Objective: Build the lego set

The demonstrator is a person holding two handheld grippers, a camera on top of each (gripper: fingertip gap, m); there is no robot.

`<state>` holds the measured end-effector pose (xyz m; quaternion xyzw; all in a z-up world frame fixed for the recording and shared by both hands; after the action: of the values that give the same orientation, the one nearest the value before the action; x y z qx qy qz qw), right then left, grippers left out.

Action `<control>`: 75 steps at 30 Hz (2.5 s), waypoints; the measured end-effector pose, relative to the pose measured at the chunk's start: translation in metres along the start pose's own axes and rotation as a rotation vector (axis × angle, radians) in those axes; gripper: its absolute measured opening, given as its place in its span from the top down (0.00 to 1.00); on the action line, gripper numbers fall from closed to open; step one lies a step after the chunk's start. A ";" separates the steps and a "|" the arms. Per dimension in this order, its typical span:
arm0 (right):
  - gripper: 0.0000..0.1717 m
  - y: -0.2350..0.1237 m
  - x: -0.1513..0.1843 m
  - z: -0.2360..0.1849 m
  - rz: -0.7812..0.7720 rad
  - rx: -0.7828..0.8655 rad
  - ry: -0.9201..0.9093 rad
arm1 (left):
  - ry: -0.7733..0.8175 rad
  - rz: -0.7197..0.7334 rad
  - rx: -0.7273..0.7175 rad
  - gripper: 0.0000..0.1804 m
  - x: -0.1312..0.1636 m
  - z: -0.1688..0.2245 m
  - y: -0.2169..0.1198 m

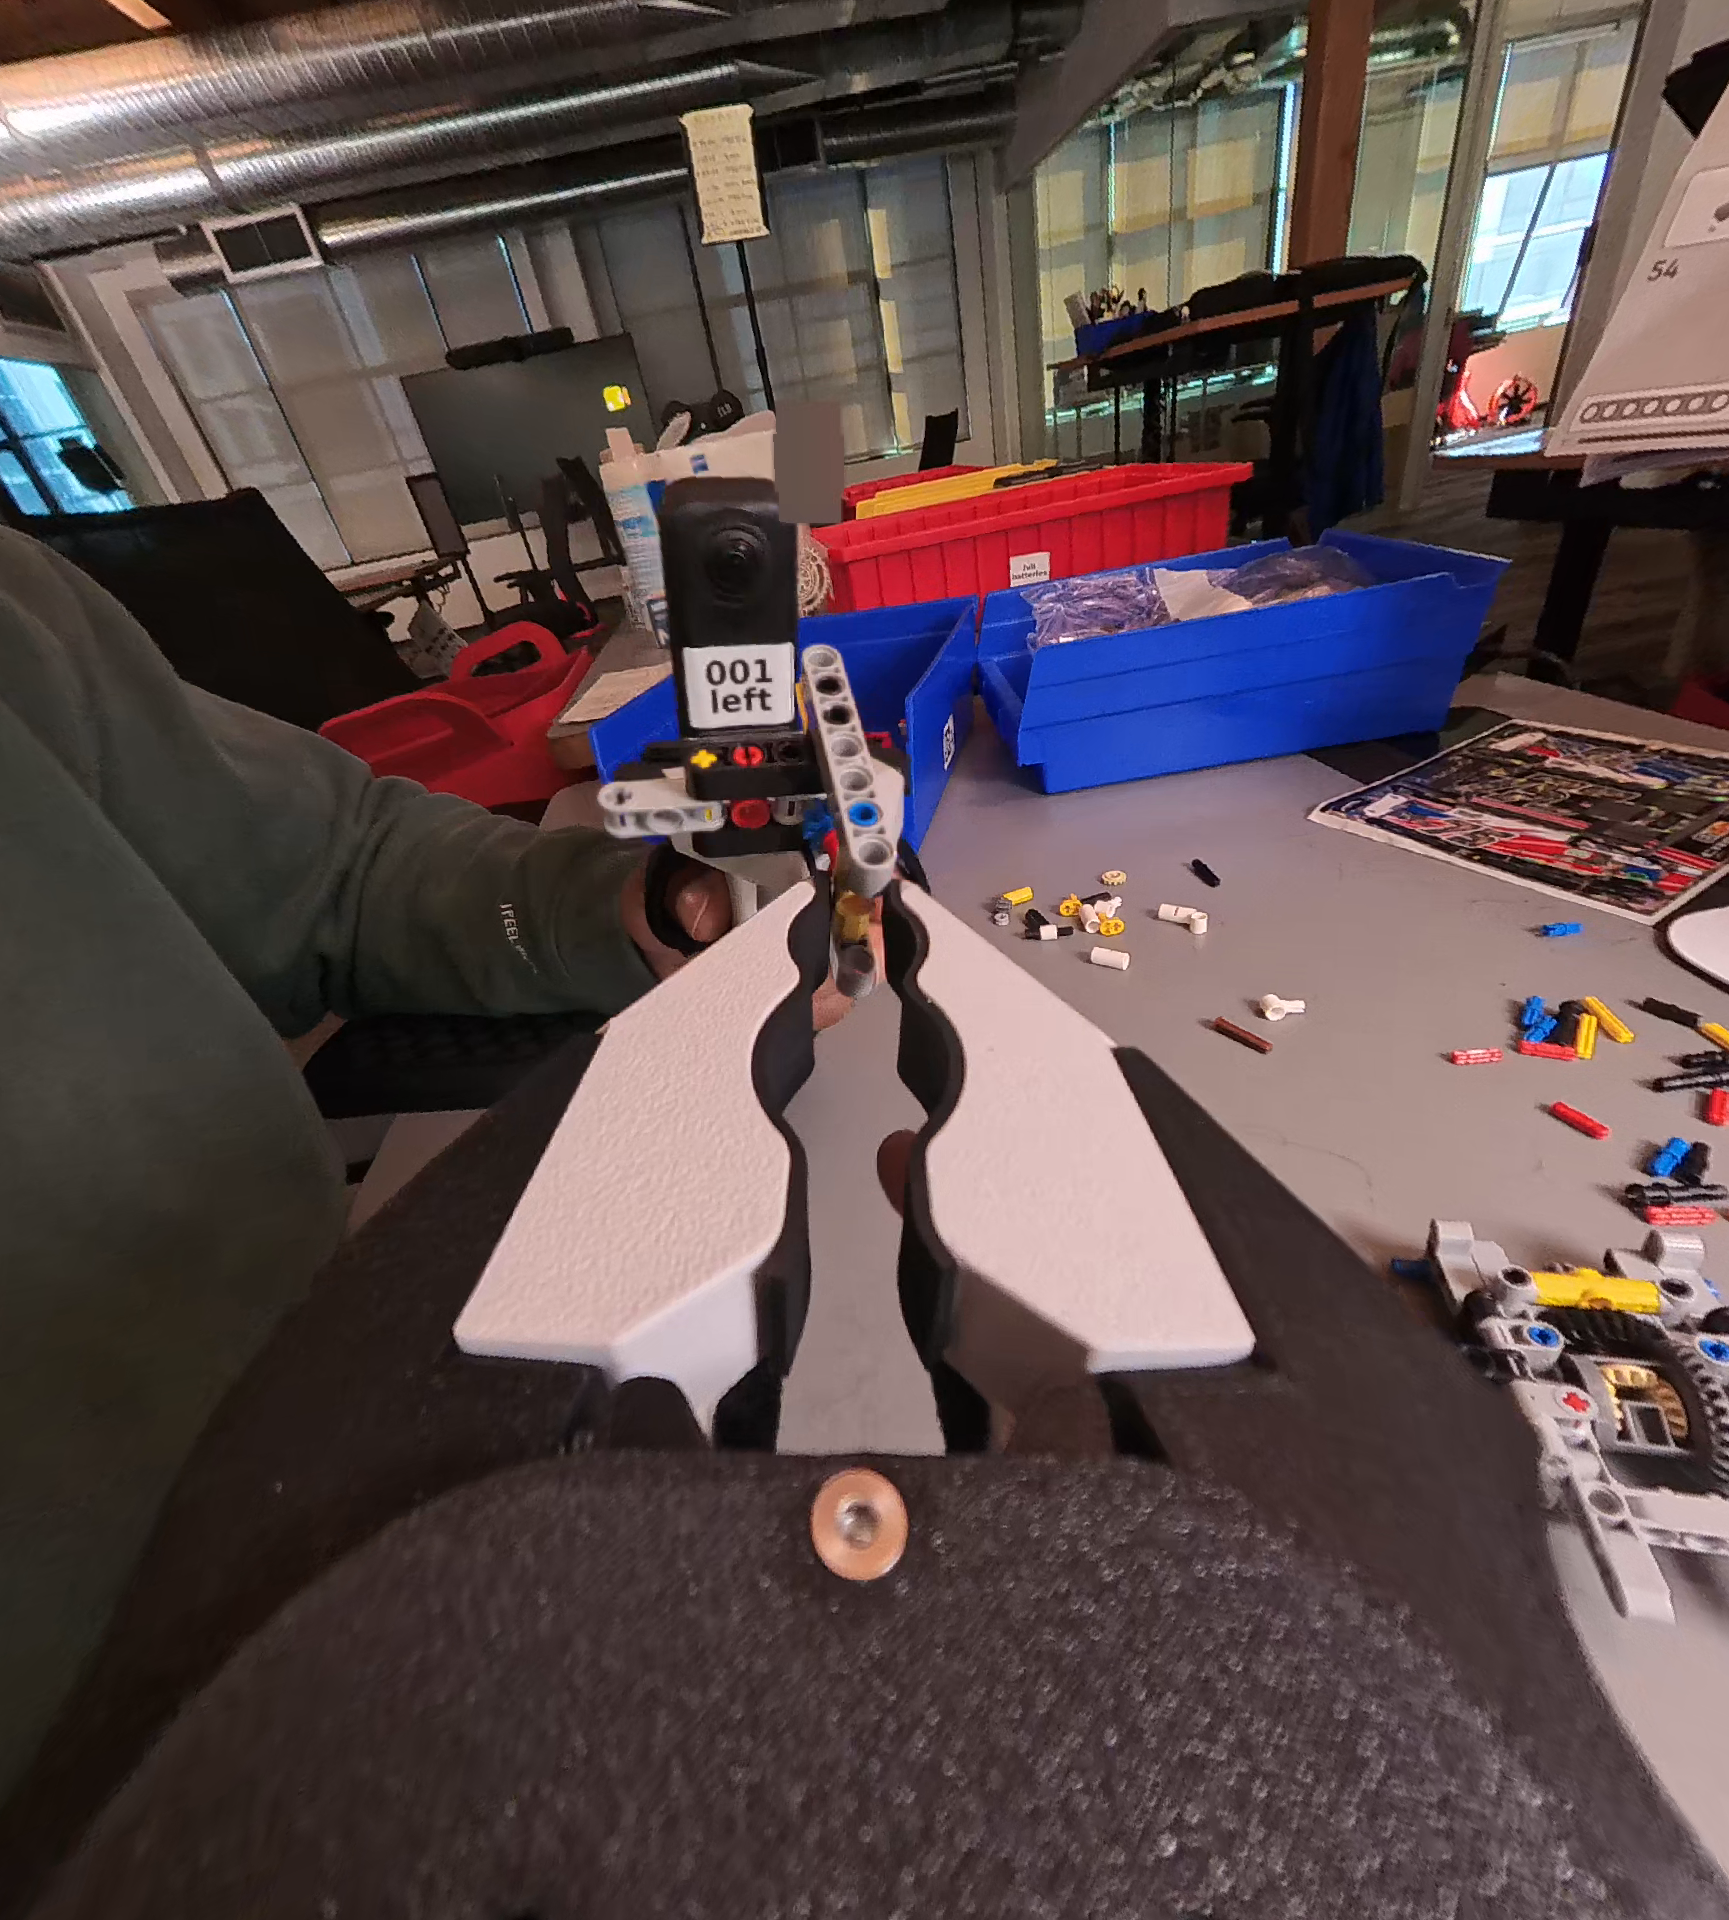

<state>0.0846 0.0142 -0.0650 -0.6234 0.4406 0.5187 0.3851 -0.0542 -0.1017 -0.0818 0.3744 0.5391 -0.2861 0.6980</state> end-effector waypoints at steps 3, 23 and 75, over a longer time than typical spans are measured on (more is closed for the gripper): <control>0.97 -0.001 0.000 -0.002 0.021 -0.038 -0.014 | -0.062 0.021 0.047 0.97 0.001 -0.001 0.001; 0.97 -0.007 0.004 -0.001 0.047 -0.178 -0.040 | -0.231 0.022 0.148 0.97 0.005 0.002 0.005; 0.97 -0.006 0.007 0.000 0.023 -0.150 -0.043 | -0.153 -0.076 0.081 0.97 0.002 0.005 0.004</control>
<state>0.0906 0.0155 -0.0715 -0.6342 0.3992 0.5678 0.3408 -0.0476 -0.1034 -0.0821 0.3588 0.4861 -0.3620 0.7099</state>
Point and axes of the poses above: each gripper's, where its closed fingertips meet, y out along the fingers, x out of its underside, z = x × y across the jaws, the point moved 9 cm from there along -y, back along the fingers, and after that the axes turned 12 degrees about x, right-handed, at the moved point
